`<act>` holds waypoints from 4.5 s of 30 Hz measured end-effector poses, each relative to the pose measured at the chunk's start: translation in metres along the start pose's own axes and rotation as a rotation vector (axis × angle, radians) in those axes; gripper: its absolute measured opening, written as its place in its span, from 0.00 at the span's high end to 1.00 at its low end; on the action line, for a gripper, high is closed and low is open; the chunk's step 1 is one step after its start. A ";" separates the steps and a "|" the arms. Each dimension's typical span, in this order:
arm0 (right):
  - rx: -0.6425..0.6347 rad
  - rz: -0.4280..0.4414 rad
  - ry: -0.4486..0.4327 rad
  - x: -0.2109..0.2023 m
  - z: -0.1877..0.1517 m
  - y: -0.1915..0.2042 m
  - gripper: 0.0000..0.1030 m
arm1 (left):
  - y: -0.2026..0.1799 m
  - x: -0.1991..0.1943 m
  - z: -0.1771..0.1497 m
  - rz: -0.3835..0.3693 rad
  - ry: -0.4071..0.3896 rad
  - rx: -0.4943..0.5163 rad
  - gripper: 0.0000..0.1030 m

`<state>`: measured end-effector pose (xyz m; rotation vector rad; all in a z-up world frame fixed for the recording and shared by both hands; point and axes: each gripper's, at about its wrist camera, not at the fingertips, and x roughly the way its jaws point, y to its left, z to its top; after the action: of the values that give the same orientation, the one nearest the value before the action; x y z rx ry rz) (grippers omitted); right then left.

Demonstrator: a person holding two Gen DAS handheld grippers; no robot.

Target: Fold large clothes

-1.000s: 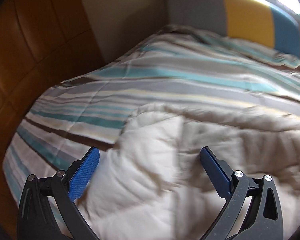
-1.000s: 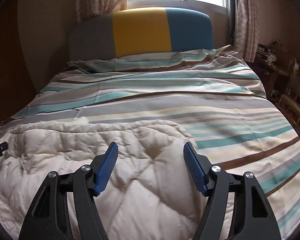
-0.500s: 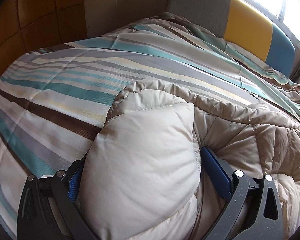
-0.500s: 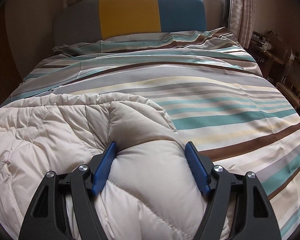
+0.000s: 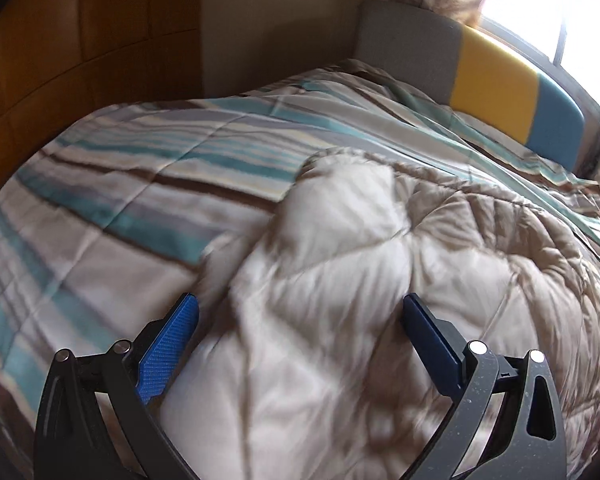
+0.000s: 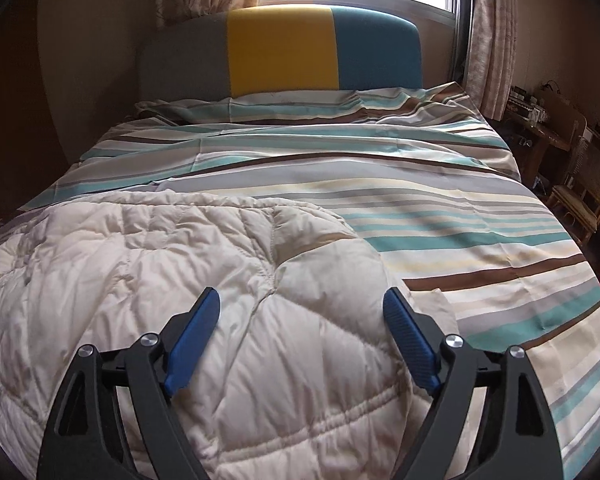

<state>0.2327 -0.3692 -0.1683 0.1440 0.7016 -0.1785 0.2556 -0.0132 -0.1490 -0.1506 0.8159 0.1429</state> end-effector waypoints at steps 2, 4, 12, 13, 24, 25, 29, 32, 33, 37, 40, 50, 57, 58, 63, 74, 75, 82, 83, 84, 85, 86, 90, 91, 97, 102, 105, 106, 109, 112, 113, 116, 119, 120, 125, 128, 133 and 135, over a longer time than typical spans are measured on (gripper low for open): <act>-0.005 0.020 -0.016 -0.013 -0.005 0.007 0.19 | 0.010 -0.005 -0.010 -0.029 0.007 -0.044 0.03; -0.004 0.038 -0.027 -0.026 -0.011 0.014 0.19 | 0.019 -0.013 -0.020 -0.068 0.013 -0.088 0.03; 0.032 0.115 -0.024 -0.060 -0.036 0.031 0.19 | 0.046 -0.042 -0.058 -0.089 -0.010 -0.164 0.03; 0.029 0.118 -0.020 -0.062 -0.040 0.033 0.19 | 0.051 -0.046 -0.063 -0.091 -0.016 -0.178 0.03; -0.028 0.213 -0.001 -0.079 -0.075 0.063 0.48 | 0.066 -0.069 -0.096 -0.221 -0.041 -0.219 0.21; -0.035 0.232 -0.001 -0.080 -0.077 0.067 0.58 | 0.066 -0.070 -0.098 -0.237 -0.041 -0.234 0.24; -0.075 0.289 -0.027 -0.086 -0.080 0.084 0.75 | 0.067 -0.068 -0.103 -0.284 -0.035 -0.290 0.26; -0.113 0.310 -0.043 -0.086 -0.080 0.097 0.80 | 0.063 -0.062 -0.106 -0.328 -0.014 -0.310 0.26; -0.122 0.312 -0.041 -0.083 -0.079 0.101 0.83 | 0.061 -0.061 -0.107 -0.348 -0.015 -0.317 0.26; -0.129 0.321 -0.010 -0.063 -0.076 0.113 0.84 | 0.058 -0.050 -0.107 -0.397 0.001 -0.358 0.21; -0.185 0.286 0.074 -0.033 -0.082 0.124 0.84 | 0.057 -0.042 -0.104 -0.418 -0.008 -0.400 0.21; -0.226 0.272 0.051 -0.017 -0.094 0.128 0.84 | 0.048 -0.023 -0.093 -0.412 -0.058 -0.509 0.21; -0.217 0.281 0.042 -0.017 -0.097 0.129 0.84 | 0.070 -0.003 -0.093 -0.477 -0.039 -0.763 0.45; -0.215 0.284 0.041 -0.018 -0.097 0.127 0.84 | 0.070 -0.003 -0.094 -0.483 -0.037 -0.779 0.47; -0.196 0.296 0.043 -0.022 -0.096 0.120 0.84 | 0.060 -0.022 -0.085 -0.453 -0.077 -0.702 0.69; -0.122 0.298 0.055 -0.035 -0.091 0.098 0.83 | -0.020 -0.120 -0.046 -0.447 -0.367 -0.211 0.72; -0.129 0.287 0.048 -0.039 -0.092 0.095 0.81 | -0.028 -0.127 -0.045 -0.444 -0.389 -0.168 0.72; -0.059 0.172 -0.057 -0.079 -0.088 0.043 0.58 | -0.050 -0.142 -0.045 -0.418 -0.430 -0.046 0.72; -0.049 0.153 -0.064 -0.081 -0.086 0.037 0.58 | -0.053 -0.142 -0.045 -0.414 -0.434 -0.031 0.72; -0.043 0.121 -0.075 -0.085 -0.086 0.028 0.58 | -0.057 -0.145 -0.045 -0.410 -0.443 -0.010 0.72; -0.040 0.097 -0.082 -0.088 -0.085 0.022 0.58 | -0.059 -0.148 -0.046 -0.406 -0.449 0.007 0.72; -0.036 0.066 -0.088 -0.090 -0.085 0.014 0.57 | -0.062 -0.146 -0.044 -0.404 -0.453 0.016 0.72; 0.010 -0.031 -0.095 -0.099 -0.090 -0.009 0.56 | -0.074 -0.153 -0.047 -0.386 -0.465 0.067 0.72; 0.026 -0.057 -0.096 -0.100 -0.091 -0.016 0.56 | -0.078 -0.154 -0.047 -0.382 -0.468 0.080 0.72; 0.080 -0.166 -0.083 -0.102 -0.096 -0.052 0.56 | -0.098 -0.160 -0.053 -0.378 -0.482 0.140 0.72; 0.111 -0.215 -0.077 -0.108 -0.100 -0.070 0.56 | -0.116 -0.168 -0.058 -0.401 -0.494 0.209 0.72; 0.139 -0.216 -0.068 -0.107 -0.101 -0.077 0.56 | -0.128 -0.171 -0.061 -0.420 -0.495 0.248 0.72; 0.146 -0.218 -0.065 -0.108 -0.102 -0.078 0.56 | -0.132 -0.172 -0.062 -0.425 -0.494 0.258 0.72; 0.160 -0.213 -0.060 -0.108 -0.102 -0.081 0.56 | -0.142 -0.173 -0.064 -0.436 -0.492 0.286 0.72; 0.165 -0.210 -0.052 -0.108 -0.102 -0.082 0.56 | -0.153 -0.176 -0.068 -0.442 -0.495 0.323 0.72; 0.169 -0.209 -0.051 -0.108 -0.102 -0.083 0.56 | -0.157 -0.177 -0.070 -0.440 -0.499 0.341 0.72; 0.182 -0.207 -0.048 -0.109 -0.103 -0.086 0.56 | -0.169 -0.179 -0.075 -0.439 -0.501 0.389 0.72; 0.193 -0.213 -0.049 -0.111 -0.103 -0.089 0.56 | -0.182 -0.177 -0.078 -0.446 -0.494 0.438 0.71; 0.198 -0.216 -0.049 -0.111 -0.104 -0.091 0.56 | -0.187 -0.177 -0.080 -0.446 -0.491 0.453 0.71; 0.244 -0.223 -0.044 -0.116 -0.107 -0.105 0.55 | -0.215 -0.173 -0.090 -0.465 -0.466 0.520 0.66; 0.266 -0.232 -0.041 -0.118 -0.111 -0.115 0.55 | -0.234 -0.165 -0.099 -0.472 -0.447 0.572 0.61; 0.286 -0.242 -0.031 -0.119 -0.117 -0.126 0.55 | -0.260 -0.149 -0.112 -0.498 -0.385 0.636 0.54; 0.295 -0.242 -0.023 -0.118 -0.119 -0.129 0.55 | -0.269 -0.139 -0.118 -0.517 -0.349 0.663 0.47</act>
<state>0.0423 -0.4588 -0.1908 0.3383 0.6663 -0.5151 0.1269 -0.3085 -0.1059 0.2858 0.4215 -0.5741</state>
